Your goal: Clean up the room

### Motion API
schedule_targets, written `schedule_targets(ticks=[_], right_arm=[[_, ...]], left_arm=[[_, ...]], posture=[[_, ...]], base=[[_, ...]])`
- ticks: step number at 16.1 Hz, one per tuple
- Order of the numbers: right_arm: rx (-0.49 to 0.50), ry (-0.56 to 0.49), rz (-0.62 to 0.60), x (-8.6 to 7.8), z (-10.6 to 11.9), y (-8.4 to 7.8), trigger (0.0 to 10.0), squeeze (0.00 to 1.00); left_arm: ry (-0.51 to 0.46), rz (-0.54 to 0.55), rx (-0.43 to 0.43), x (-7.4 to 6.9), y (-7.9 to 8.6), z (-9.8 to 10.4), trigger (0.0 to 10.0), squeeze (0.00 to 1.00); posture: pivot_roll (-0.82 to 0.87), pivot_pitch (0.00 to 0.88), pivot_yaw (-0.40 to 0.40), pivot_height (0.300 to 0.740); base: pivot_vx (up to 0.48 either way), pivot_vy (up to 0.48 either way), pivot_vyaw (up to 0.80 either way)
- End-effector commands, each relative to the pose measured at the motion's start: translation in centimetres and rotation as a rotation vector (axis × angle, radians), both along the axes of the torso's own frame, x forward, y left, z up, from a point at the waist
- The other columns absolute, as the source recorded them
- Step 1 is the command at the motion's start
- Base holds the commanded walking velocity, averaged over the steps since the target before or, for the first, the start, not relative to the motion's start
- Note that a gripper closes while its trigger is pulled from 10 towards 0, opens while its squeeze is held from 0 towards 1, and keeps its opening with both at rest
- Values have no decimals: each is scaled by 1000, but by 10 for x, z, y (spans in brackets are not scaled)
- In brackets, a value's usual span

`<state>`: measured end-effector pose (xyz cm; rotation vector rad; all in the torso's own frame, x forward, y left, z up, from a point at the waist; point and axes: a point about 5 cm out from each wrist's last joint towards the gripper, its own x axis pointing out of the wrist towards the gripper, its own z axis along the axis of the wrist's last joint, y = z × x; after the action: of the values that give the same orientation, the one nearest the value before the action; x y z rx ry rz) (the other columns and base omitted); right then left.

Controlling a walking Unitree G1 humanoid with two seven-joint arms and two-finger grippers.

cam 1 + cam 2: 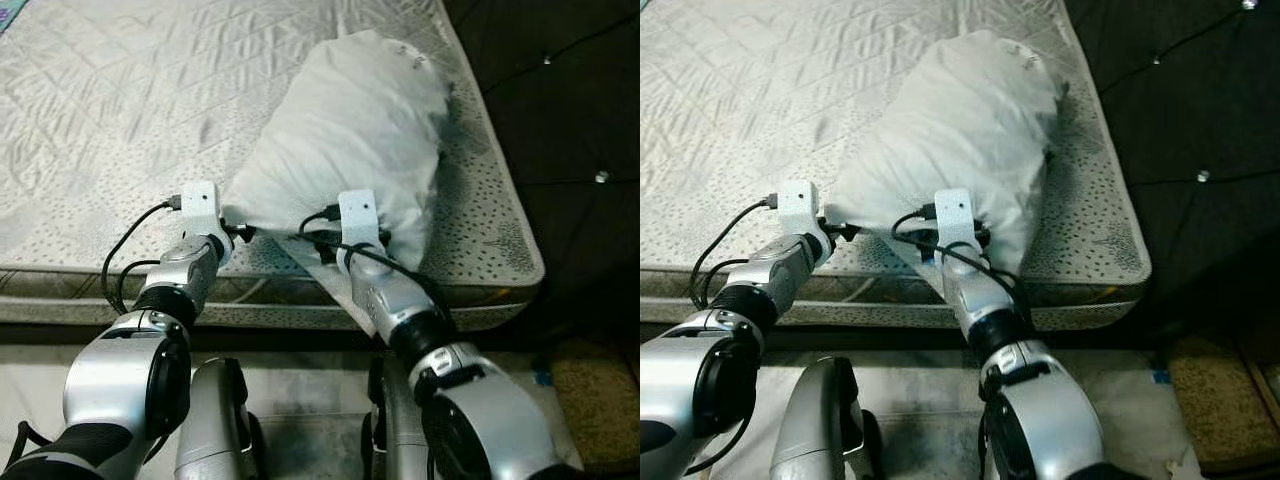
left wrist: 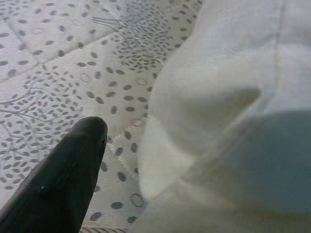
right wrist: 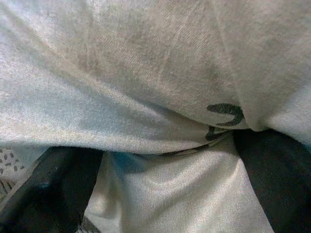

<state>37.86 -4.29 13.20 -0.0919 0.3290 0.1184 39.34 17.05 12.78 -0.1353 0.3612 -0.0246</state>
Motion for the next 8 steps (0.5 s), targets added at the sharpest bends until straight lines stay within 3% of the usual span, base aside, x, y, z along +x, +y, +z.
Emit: schedule_targets(ticks=[1, 4, 6, 8], right_arm=[[-12, -125, -144, 19, 31, -32, 10000, 0], [-34, -153, -264, 29, 44, -65, 10000, 0], [-80, -184, -387, 33, 54, -101, 10000, 0], [-91, -201, -431, 34, 59, -117, 10000, 0]], left_arm=[[-38, 21, -31, 5, 0, 11, 10000, 0], [-46, -45, -85, 7, -14, 16, 10000, 0], [-51, -183, -109, 7, -41, 18, 10000, 0], [-57, -237, -117, 6, -53, 17, 10000, 0]], posture=[[-138, 224, -15, 582], [-133, 223, -13, 582], [-133, 223, -13, 582], [-128, 220, -6, 582]], base=[[0, 0, 0], [0, 0, 0], [0, 0, 0], [0, 0, 0]])
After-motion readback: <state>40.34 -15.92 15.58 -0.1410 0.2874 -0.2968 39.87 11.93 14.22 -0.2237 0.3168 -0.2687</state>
